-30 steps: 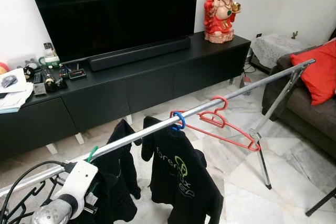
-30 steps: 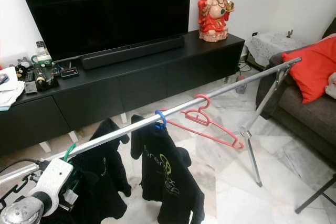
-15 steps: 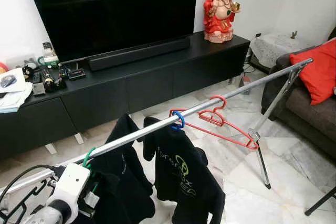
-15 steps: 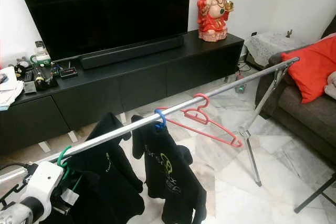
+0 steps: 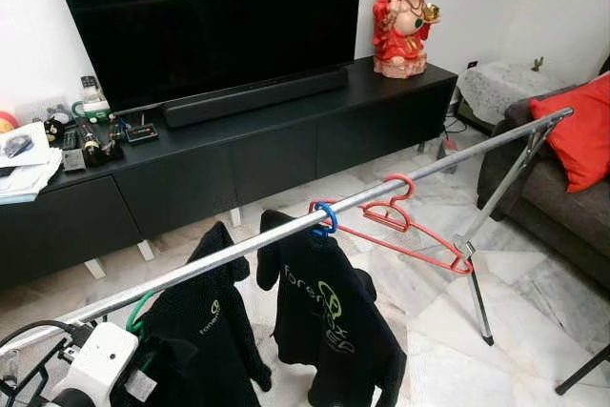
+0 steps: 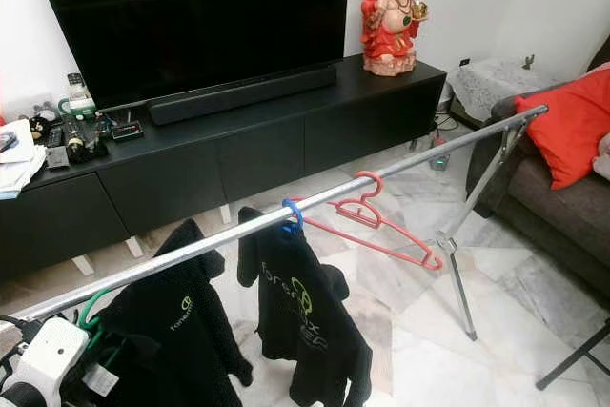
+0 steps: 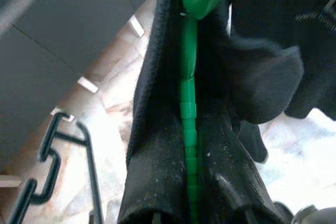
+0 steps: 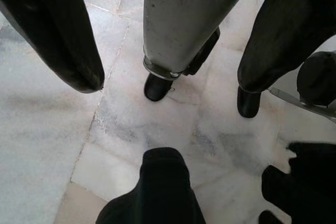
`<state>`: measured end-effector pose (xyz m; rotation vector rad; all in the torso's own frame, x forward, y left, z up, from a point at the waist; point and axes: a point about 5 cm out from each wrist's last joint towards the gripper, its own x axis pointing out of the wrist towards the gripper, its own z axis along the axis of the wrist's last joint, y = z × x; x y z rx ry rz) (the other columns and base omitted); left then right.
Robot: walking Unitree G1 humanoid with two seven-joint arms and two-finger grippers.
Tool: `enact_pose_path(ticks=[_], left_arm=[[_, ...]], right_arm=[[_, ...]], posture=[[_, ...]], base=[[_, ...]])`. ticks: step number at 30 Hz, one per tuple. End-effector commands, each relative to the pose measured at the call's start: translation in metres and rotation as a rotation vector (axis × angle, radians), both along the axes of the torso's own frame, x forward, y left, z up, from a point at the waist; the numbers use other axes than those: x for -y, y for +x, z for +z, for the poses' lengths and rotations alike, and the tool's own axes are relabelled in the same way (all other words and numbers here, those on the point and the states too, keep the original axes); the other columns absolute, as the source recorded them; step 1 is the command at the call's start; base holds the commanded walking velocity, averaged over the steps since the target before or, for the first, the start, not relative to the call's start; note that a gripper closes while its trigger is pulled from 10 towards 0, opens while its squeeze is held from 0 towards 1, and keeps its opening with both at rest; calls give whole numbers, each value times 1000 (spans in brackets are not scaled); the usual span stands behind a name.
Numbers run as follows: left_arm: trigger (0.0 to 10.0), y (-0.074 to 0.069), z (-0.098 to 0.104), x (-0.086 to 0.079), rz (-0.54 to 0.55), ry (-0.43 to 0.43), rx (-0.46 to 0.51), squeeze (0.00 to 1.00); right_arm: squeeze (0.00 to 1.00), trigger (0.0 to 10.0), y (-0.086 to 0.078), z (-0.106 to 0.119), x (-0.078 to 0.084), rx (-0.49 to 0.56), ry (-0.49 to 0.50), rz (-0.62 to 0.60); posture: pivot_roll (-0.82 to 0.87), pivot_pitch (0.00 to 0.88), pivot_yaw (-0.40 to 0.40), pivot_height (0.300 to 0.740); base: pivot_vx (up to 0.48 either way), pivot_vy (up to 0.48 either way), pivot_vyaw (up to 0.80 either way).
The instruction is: Hang hanger
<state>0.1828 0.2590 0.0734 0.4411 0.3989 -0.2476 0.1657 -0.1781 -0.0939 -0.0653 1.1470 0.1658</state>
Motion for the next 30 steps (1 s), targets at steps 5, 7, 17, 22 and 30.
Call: enact_pose_path(ticks=[5, 7, 17, 22, 30], left_arm=[[10000, -4, -24, 6, -86, -54, -75, 0], [10000, -8, -39, 6, -83, -68, -107, 0], [10000, 1, -85, 3, 78, -104, -200, 0], [10000, 16, -95, 2, 249, -173, -167, 0], [10000, 34, -93, 9, 318, -226, -97, 0]], right_arm=[[0, 10000, 1, 0, -1, 1, -1, 9], [0, 10000, 1, 0, 0, 1, -2, 6], [0, 10000, 1, 0, 0, 9, -1, -8], [0, 10000, 1, 0, -1, 22, 1, -11], [0, 10000, 2, 1, -1, 36, -6, 26]], posture=[[200, 0, 9, 740], [196, 0, 7, 740], [185, 0, 3, 740], [156, 0, 6, 740], [154, 0, -4, 740]], base=[[0, 0, 0], [0, 0, 0], [0, 0, 0], [0, 0, 0], [0, 0, 447]])
